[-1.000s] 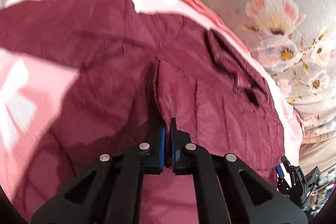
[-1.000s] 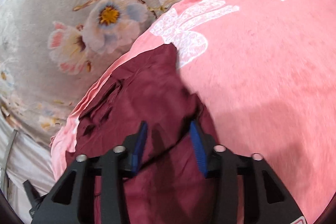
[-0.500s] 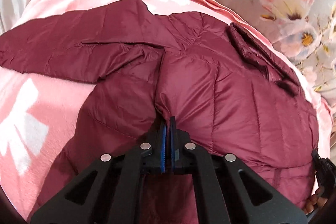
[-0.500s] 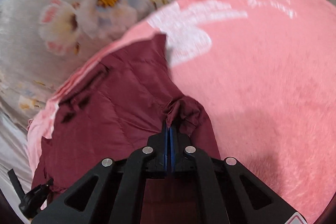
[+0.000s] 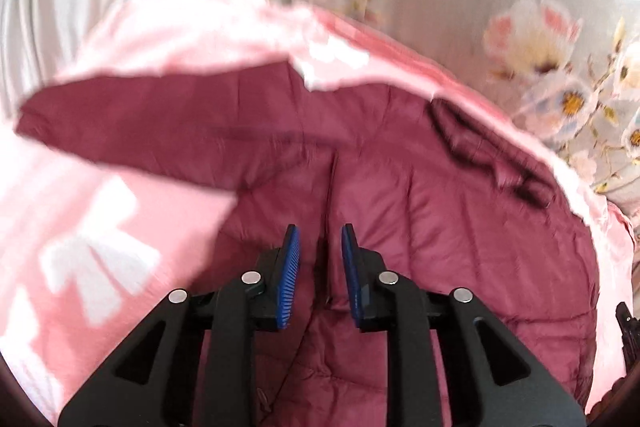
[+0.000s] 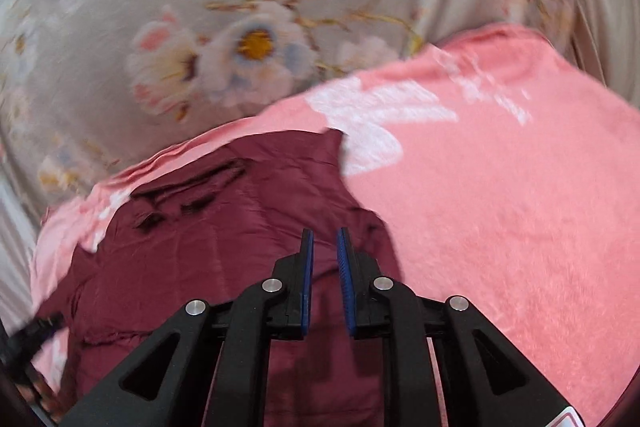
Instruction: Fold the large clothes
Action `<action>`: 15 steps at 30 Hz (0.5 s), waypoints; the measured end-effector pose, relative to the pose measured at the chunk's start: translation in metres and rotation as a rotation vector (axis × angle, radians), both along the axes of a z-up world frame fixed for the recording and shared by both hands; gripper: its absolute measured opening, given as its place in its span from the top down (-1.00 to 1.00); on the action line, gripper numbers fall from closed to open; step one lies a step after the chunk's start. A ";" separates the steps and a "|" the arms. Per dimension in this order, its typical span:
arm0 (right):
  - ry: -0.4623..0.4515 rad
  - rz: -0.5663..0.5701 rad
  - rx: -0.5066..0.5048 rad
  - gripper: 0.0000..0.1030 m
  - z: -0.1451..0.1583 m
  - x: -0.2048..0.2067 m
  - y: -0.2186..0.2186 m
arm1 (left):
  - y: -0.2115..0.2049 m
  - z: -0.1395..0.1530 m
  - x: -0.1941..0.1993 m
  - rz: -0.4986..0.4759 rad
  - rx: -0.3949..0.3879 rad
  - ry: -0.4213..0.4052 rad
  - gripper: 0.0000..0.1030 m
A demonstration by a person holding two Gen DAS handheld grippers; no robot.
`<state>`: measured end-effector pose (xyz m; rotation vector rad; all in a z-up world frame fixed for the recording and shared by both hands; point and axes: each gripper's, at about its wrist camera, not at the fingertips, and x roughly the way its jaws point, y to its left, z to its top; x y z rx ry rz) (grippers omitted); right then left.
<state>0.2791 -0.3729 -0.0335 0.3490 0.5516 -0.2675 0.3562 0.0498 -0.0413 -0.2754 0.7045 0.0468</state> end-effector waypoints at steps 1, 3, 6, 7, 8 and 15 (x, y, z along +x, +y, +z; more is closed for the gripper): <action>0.012 0.039 -0.030 0.71 0.000 0.010 0.012 | -0.003 0.008 -0.001 -0.012 -0.010 -0.018 0.58; 0.060 0.113 -0.024 0.75 -0.007 0.031 0.029 | -0.016 0.015 0.004 -0.065 -0.035 -0.012 0.57; 0.126 0.202 0.017 0.78 -0.020 0.046 0.050 | -0.042 0.001 0.018 -0.124 -0.018 0.054 0.57; 0.143 0.239 0.018 0.78 -0.024 0.050 0.062 | -0.048 -0.005 0.021 -0.134 -0.006 0.075 0.57; 0.153 0.259 0.011 0.78 -0.026 0.051 0.072 | -0.054 -0.015 0.025 -0.145 0.000 0.099 0.57; 0.285 0.347 -0.049 0.78 -0.057 0.070 0.116 | -0.060 -0.047 0.027 -0.162 0.007 0.148 0.57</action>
